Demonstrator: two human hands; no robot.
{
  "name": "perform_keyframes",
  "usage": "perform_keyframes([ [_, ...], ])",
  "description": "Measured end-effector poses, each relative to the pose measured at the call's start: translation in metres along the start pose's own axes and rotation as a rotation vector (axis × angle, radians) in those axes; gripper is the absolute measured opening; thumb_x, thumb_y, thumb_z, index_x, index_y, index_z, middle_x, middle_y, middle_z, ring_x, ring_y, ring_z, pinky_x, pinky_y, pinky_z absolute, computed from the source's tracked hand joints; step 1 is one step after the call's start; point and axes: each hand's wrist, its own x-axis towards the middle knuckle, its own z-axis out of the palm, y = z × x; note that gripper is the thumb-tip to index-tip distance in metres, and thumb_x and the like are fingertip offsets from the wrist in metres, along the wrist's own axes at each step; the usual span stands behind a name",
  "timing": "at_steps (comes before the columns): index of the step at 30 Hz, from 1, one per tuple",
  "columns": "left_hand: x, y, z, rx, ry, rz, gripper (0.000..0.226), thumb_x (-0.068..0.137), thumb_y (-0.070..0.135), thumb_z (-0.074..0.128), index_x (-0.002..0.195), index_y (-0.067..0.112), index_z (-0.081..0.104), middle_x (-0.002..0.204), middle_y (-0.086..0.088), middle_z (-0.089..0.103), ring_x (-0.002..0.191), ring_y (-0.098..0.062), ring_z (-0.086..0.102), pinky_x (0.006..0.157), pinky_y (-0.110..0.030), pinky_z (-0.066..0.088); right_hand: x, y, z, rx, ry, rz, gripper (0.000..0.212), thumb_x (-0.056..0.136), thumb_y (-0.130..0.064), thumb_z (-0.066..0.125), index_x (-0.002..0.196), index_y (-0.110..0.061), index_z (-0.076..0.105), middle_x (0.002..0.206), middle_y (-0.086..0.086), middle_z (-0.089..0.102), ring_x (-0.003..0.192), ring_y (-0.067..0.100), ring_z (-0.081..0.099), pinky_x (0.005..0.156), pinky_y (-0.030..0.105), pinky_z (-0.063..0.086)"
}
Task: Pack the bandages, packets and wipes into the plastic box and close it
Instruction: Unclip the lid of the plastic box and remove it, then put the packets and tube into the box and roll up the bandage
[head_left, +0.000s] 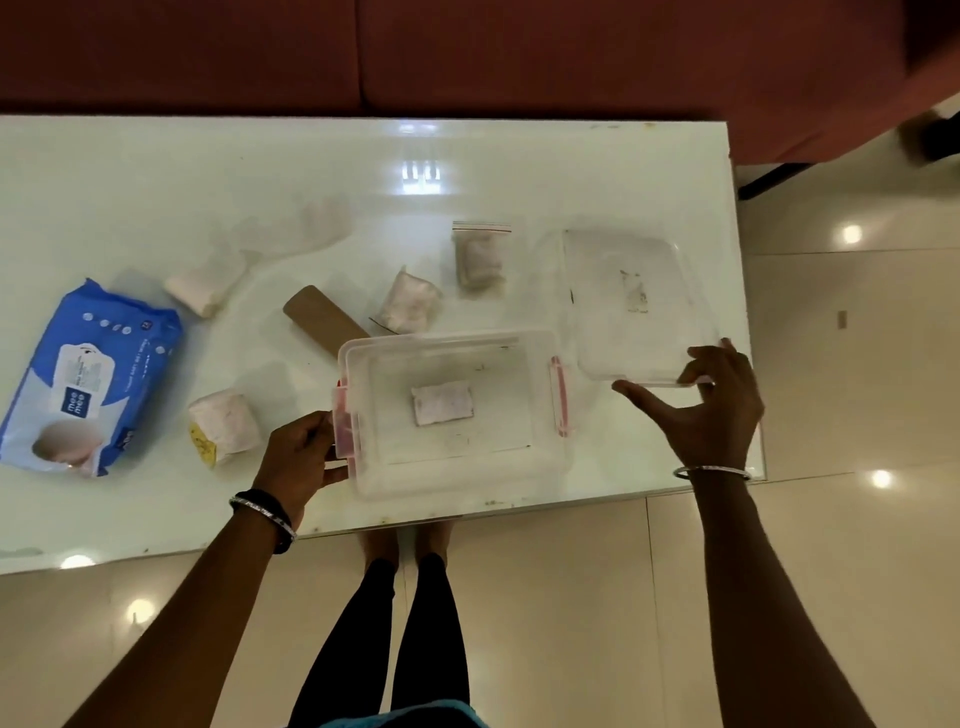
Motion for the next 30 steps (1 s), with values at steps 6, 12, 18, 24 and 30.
perform_keyframes([
  [6, 0.000, 0.001, -0.004, 0.021, -0.027, -0.012, 0.026, 0.101, 0.016, 0.046, 0.109, 0.003, 0.067, 0.100, -0.012, 0.072, 0.090, -0.029, 0.069, 0.066, -0.032, 0.060, -0.015, 0.024, 0.030, -0.050, -0.109, 0.076, 0.058, 0.052, -0.059, 0.088, 0.071, -0.015, 0.054, 0.117, 0.002, 0.060, 0.136, 0.024, 0.045, 0.083, 0.046, 0.055],
  [12, 0.000, 0.002, -0.006, 0.008, -0.034, -0.018, 0.025, 0.100, 0.019, 0.049, 0.107, 0.005, 0.069, 0.098, -0.012, 0.073, 0.086, -0.026, 0.072, 0.060, -0.029, 0.060, -0.026, 0.039, 0.042, -0.145, -0.257, 0.121, 0.050, 0.055, -0.049, 0.088, 0.079, -0.019, 0.057, 0.128, 0.003, 0.052, 0.139, 0.029, 0.037, 0.092, 0.051, 0.051],
  [18, 0.000, 0.001, -0.005, -0.006, -0.030, -0.018, 0.025, 0.099, 0.020, 0.049, 0.107, 0.008, 0.070, 0.098, -0.009, 0.075, 0.081, -0.018, 0.074, 0.058, -0.025, 0.059, -0.029, 0.037, 0.043, -0.207, -0.336, 0.156, 0.049, 0.058, -0.041, 0.090, 0.087, -0.013, 0.062, 0.137, 0.009, 0.050, 0.141, 0.036, 0.033, 0.101, 0.055, 0.044],
  [24, -0.002, 0.008, -0.005, 0.049, -0.004, -0.027, 0.024, 0.100, 0.017, 0.047, 0.109, 0.007, 0.068, 0.105, -0.013, 0.073, 0.094, -0.028, 0.072, 0.072, -0.038, 0.061, -0.014, 0.011, 0.040, -0.250, -0.324, 0.292, 0.040, 0.070, -0.027, 0.082, 0.105, -0.017, 0.065, 0.131, 0.008, 0.059, 0.135, 0.035, 0.044, 0.106, 0.056, 0.035],
  [30, 0.001, 0.044, -0.011, 0.206, 0.207, 0.199, 0.016, 0.096, 0.016, 0.054, 0.103, 0.011, 0.067, 0.089, -0.008, 0.071, 0.087, -0.030, 0.071, 0.076, -0.044, 0.060, 0.017, -0.081, 0.066, 0.109, 0.127, 0.222, 0.025, 0.080, -0.004, 0.062, 0.105, -0.004, 0.064, 0.097, 0.011, 0.073, 0.094, 0.028, 0.069, 0.086, 0.046, 0.052],
])
